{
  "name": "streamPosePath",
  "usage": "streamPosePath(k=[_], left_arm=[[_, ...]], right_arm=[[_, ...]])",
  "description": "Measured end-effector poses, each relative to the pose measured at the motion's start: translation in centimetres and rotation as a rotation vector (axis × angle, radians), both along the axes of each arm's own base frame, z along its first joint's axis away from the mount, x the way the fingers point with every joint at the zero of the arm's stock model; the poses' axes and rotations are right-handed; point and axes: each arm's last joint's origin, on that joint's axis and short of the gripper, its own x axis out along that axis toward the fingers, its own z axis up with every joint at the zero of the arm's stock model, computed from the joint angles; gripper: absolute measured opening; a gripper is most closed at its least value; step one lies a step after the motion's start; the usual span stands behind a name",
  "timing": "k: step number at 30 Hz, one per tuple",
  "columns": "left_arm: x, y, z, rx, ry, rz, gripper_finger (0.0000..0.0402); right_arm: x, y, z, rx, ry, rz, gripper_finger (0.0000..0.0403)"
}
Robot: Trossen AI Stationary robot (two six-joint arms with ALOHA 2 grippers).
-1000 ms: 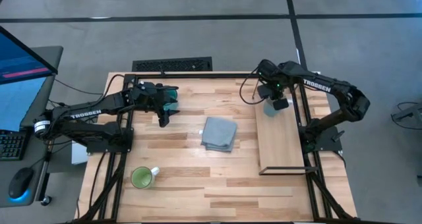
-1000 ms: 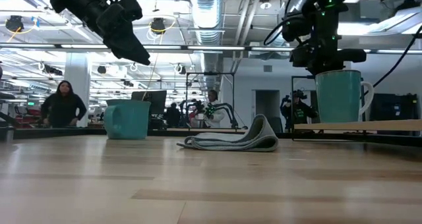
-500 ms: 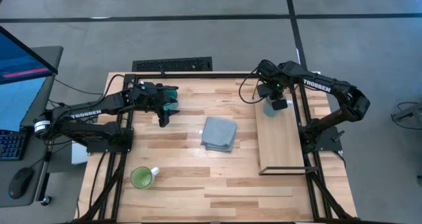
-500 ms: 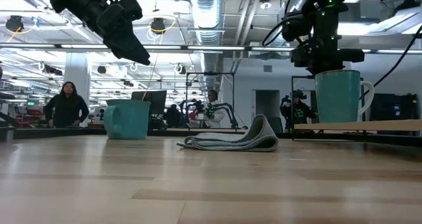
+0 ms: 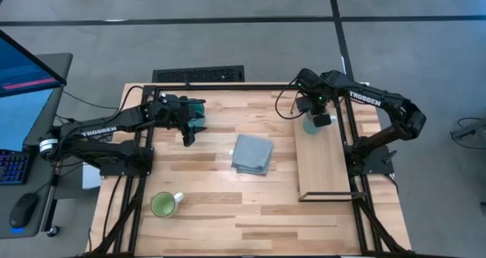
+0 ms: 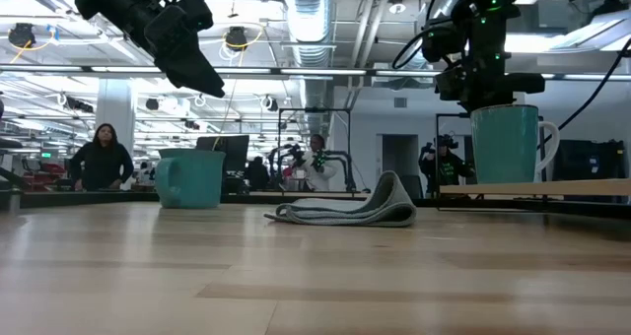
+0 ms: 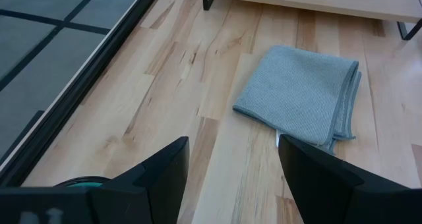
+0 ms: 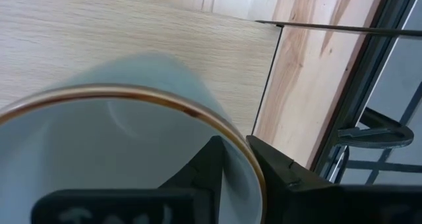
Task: Stack small to large cups/mugs on shelf
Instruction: Put the mug on the shelf, then put the green mug on the shelf
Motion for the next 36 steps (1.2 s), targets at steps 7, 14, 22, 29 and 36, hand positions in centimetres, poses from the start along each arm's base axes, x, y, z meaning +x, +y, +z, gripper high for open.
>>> streamPosePath(k=[7, 14, 22, 29, 36], left_arm=[[0.0, 0.0, 0.0, 0.0, 0.0, 0.0, 0.0226], [0.0, 0.0, 0.0, 0.0, 0.001, 0.0, 0.0226], [0.0, 0.0, 0.0, 0.0, 0.0, 0.0, 0.0226], [0.0, 0.0, 0.0, 0.0, 0.0, 0.0, 0.0226], [0.0, 0.0, 0.0, 0.0, 0.0, 0.0, 0.0226]], right_arm=[[0.0, 0.0, 0.0, -0.001, -0.002, 0.0, 0.0131], [0.0, 0.0, 0.0, -0.001, -0.001, -0.001, 0.0218], [0.0, 0.1, 0.0, 0.002, 0.001, -0.005, 0.0264], [-0.3, 0.4, 1.3, -0.021, -0.042, -0.004, 0.0265], [-1.1, 0.9, 4.0, -0.084, -0.127, -0.004, 0.0265]])
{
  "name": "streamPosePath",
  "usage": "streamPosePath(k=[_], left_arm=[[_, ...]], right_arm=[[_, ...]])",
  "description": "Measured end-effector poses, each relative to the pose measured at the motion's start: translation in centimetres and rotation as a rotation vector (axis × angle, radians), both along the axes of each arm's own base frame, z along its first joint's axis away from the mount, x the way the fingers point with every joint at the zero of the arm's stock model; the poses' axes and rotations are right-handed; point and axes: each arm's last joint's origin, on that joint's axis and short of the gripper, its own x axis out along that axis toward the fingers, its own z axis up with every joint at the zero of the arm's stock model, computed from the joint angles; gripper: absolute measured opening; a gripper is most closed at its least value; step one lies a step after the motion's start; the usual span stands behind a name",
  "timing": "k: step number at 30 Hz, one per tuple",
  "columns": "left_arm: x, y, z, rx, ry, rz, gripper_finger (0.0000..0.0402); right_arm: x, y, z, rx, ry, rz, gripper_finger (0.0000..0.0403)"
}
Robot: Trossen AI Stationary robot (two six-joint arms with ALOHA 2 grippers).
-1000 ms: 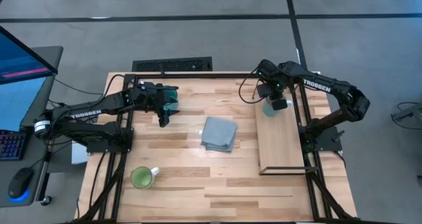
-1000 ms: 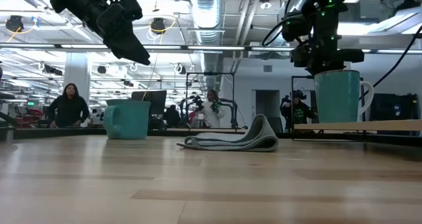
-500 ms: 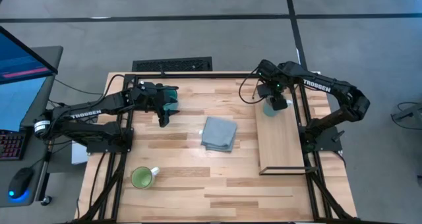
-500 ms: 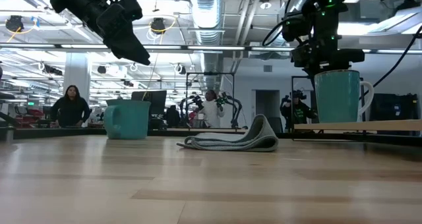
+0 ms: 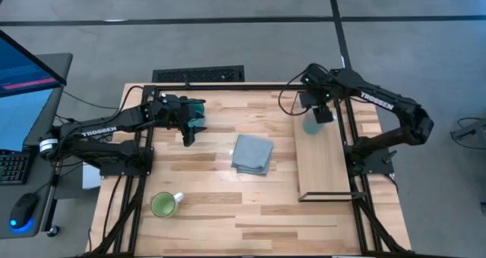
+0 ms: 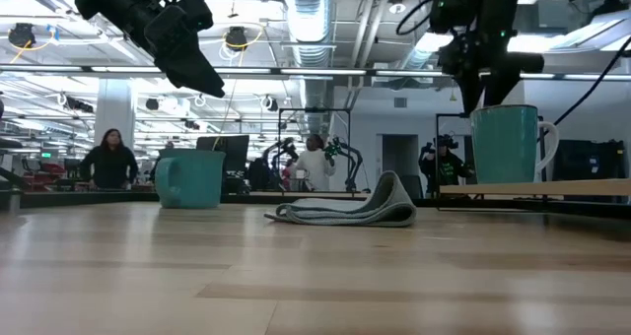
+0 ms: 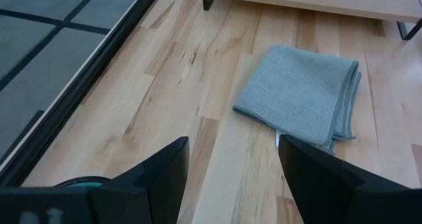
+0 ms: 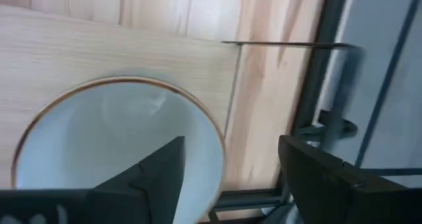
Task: Stack small to large cups/mugs on shelf
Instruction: Put the green mug on the shelf
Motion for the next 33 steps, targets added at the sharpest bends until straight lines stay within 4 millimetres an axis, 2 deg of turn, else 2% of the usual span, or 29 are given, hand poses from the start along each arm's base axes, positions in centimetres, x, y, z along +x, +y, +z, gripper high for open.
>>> streamPosePath(k=[9, 14, 19, 24, 28, 30, 33], left_arm=[[0.0, 0.0, 0.0, 0.0, 0.0, 0.0, 0.0226], [0.0, 0.0, 0.0, 0.0, 0.0, 0.0, 0.0226], [0.0, 0.0, 0.0, 0.0, -0.001, 0.0, 0.0226], [0.1, 0.0, 0.2, 0.013, -0.021, -0.009, 0.0226], [0.2, 0.0, 0.3, 0.062, -0.022, -0.059, 0.0226], [0.4, 0.0, 0.6, 0.078, -0.052, -0.087, 0.0226], [0.6, -0.1, 0.8, 0.08, -0.094, -0.16, 0.0226]], right_arm=[[-0.7, 1.1, 3.5, -0.065, -0.139, -0.063, 0.0265], [-0.5, 2.4, 6.3, -0.097, -0.292, -0.103, 0.0265], [-0.8, 4.3, 8.9, -0.015, -0.555, -0.069, 0.0265], [-2.6, 6.7, 11.5, 0.052, -0.797, 0.046, 0.0265], [-5.1, 8.7, 13.1, 0.072, -0.927, 0.096, 0.0265], [-6.2, 9.6, 13.3, 0.081, -0.996, 0.119, 0.0265], [-7.2, 10.7, 12.4, 0.107, -1.086, 0.151, 0.0265]])
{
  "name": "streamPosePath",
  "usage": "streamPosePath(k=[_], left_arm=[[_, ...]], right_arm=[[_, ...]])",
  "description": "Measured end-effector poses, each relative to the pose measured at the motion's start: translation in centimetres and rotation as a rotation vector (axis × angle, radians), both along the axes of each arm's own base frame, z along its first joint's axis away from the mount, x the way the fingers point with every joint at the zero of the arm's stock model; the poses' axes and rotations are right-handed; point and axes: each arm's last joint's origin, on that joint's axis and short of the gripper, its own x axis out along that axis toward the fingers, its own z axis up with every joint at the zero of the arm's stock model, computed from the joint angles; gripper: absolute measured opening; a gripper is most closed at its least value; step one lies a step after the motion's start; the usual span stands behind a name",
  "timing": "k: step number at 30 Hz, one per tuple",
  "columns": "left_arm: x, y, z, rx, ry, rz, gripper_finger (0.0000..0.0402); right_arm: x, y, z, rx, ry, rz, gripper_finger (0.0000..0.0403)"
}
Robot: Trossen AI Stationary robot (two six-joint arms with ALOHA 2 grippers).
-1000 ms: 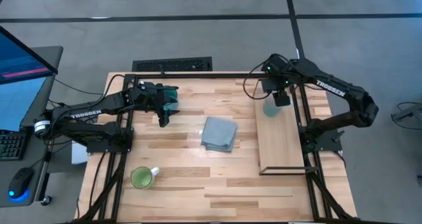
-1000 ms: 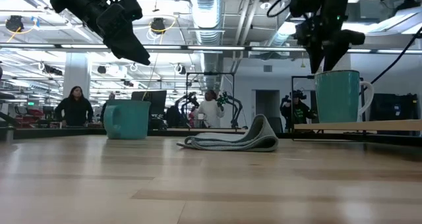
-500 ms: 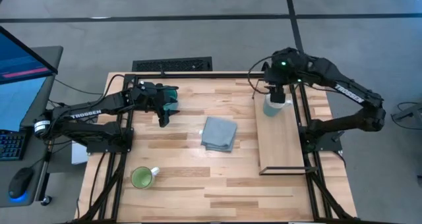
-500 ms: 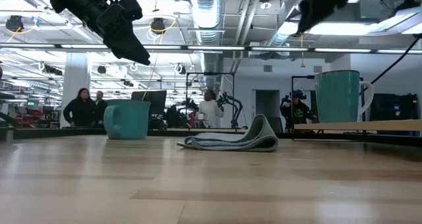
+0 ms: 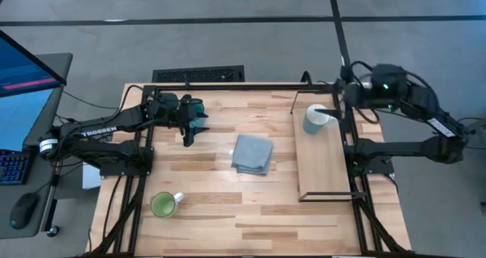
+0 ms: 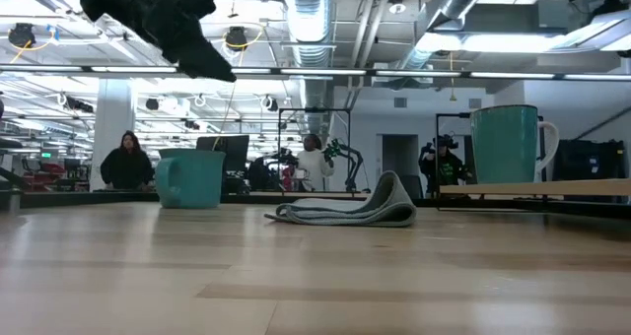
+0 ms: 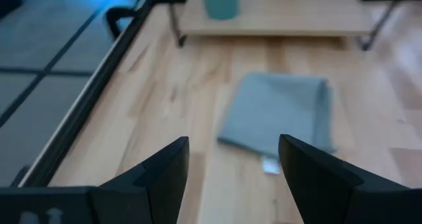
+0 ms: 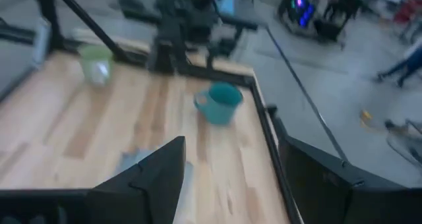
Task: Stack small to large cups/mugs on shelf
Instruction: Put the green mug on the shelf
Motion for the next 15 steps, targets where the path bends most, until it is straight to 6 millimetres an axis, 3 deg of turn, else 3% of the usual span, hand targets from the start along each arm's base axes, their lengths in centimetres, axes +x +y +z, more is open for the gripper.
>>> streamPosePath(k=[6, 15], left_arm=[[0.1, -0.3, 0.2, -0.015, -0.032, -0.095, 0.0226], [0.1, -0.4, 0.2, -0.049, -0.047, -0.152, 0.0226]], right_arm=[[-0.7, 1.4, -4.6, 0.061, -0.081, 0.072, 0.0265], [-1.3, 2.3, -10.0, 0.102, -0.174, 0.11, 0.0265]])
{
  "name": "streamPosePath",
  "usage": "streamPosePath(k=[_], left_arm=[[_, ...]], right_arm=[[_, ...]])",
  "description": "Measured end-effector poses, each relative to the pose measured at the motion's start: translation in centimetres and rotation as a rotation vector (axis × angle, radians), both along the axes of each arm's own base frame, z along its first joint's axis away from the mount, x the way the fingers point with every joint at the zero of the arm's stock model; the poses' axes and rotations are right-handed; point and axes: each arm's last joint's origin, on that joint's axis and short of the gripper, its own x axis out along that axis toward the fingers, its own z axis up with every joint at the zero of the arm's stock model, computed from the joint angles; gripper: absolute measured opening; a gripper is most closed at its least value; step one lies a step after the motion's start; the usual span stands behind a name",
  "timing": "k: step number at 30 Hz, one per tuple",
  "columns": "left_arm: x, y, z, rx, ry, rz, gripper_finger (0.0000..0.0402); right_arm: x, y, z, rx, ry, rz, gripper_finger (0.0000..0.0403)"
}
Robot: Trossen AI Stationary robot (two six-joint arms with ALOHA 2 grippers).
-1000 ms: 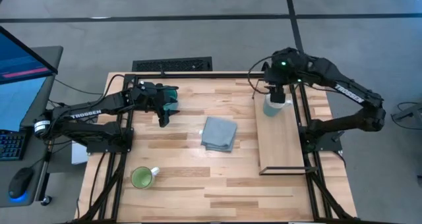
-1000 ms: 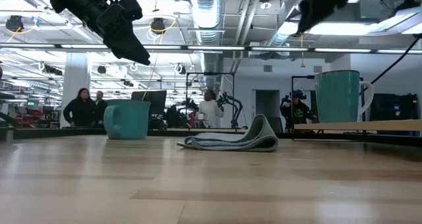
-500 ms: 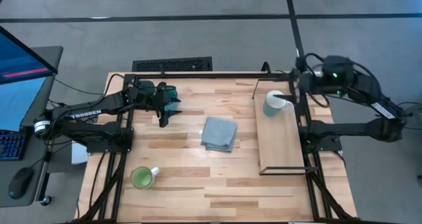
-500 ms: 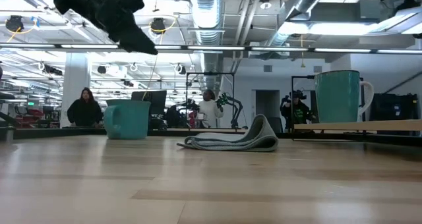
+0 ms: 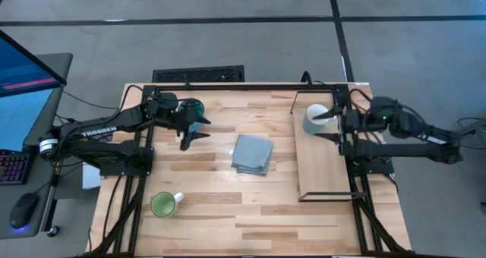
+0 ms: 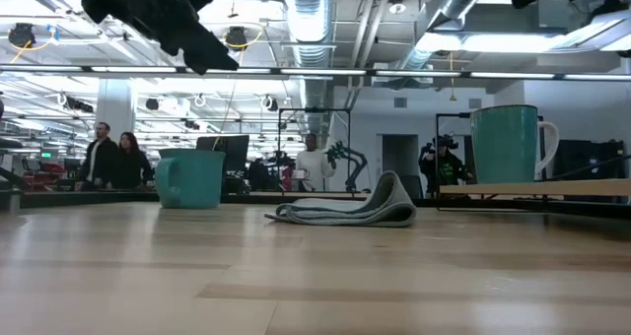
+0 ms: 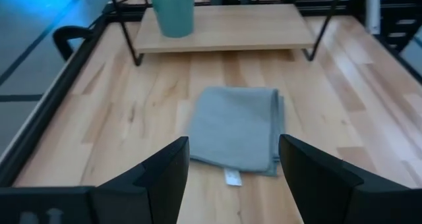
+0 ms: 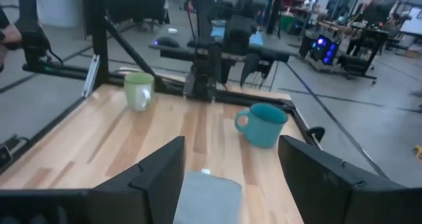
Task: Stack small to large cups/mugs on shelf
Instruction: Put the green mug on the shelf
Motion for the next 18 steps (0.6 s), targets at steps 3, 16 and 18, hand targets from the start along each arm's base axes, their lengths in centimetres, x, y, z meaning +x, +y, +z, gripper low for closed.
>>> streamPosePath(k=[3, 16, 18], left_arm=[[0.0, 0.0, 0.0, 0.007, -0.008, -0.023, 0.0226], [0.3, -0.1, 0.6, 0.02, -0.068, -0.058, 0.0226], [0.4, -0.3, 0.6, 0.013, -0.076, -0.066, 0.0226]], right_arm=[[0.3, 0.1, -1.6, 0.002, -0.027, 0.003, 0.0265], [0.5, 0.8, -6.0, -0.003, -0.089, 0.058, 0.0265], [0.5, 0.9, -6.7, 0.0, -0.091, 0.066, 0.0265]])
